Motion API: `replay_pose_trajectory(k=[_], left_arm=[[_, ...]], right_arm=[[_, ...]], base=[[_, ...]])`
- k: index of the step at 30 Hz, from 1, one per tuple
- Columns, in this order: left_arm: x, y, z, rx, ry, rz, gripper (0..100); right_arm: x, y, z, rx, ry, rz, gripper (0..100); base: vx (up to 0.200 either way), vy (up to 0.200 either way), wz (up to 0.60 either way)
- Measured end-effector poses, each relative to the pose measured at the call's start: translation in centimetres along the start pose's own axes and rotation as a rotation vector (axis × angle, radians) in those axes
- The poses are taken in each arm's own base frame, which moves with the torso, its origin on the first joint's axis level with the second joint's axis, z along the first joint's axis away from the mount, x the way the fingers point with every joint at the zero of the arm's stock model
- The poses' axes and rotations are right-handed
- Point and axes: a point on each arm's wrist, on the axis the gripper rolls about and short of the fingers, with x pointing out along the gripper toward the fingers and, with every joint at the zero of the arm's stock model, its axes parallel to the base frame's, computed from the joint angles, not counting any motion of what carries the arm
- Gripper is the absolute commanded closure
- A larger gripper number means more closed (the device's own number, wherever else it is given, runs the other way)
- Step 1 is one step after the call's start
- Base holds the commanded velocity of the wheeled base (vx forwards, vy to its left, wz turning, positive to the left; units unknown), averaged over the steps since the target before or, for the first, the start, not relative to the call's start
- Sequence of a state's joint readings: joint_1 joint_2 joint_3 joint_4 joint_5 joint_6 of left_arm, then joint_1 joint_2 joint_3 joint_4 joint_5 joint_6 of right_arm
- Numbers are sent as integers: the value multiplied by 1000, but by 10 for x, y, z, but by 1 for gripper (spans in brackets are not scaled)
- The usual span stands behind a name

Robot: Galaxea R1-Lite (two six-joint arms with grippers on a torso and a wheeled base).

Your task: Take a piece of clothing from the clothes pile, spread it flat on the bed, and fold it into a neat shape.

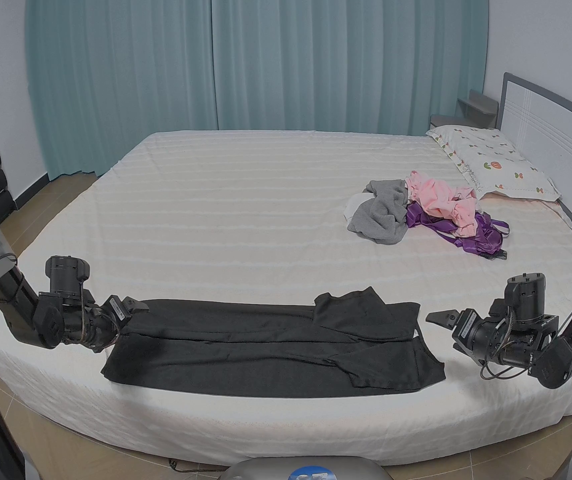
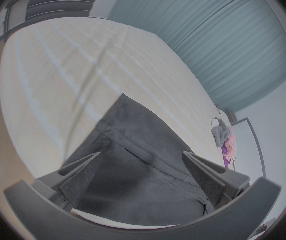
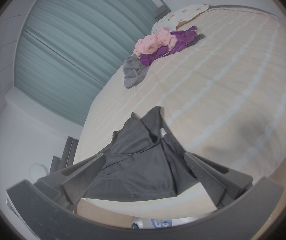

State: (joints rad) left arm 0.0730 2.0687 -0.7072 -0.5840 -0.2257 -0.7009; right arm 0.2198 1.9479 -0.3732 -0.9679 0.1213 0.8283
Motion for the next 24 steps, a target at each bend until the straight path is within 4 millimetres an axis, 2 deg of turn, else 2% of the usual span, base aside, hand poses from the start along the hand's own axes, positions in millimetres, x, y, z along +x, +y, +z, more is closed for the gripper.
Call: replay_pose_trajectory(k=[5,10,24], left_arm=[[18,-4,0,28,15,-5,0],[27,-2,-2,83,27,1,0],[40,8,-3,195,39,8,0]], right_arm=[[15,6,1,-37,41,48,0],[24,4,-1,-60,87,75,0],[31,-2,-10,-94,145,72,0]], base=[[0,0,0],[0,0,0],[0,0,0]])
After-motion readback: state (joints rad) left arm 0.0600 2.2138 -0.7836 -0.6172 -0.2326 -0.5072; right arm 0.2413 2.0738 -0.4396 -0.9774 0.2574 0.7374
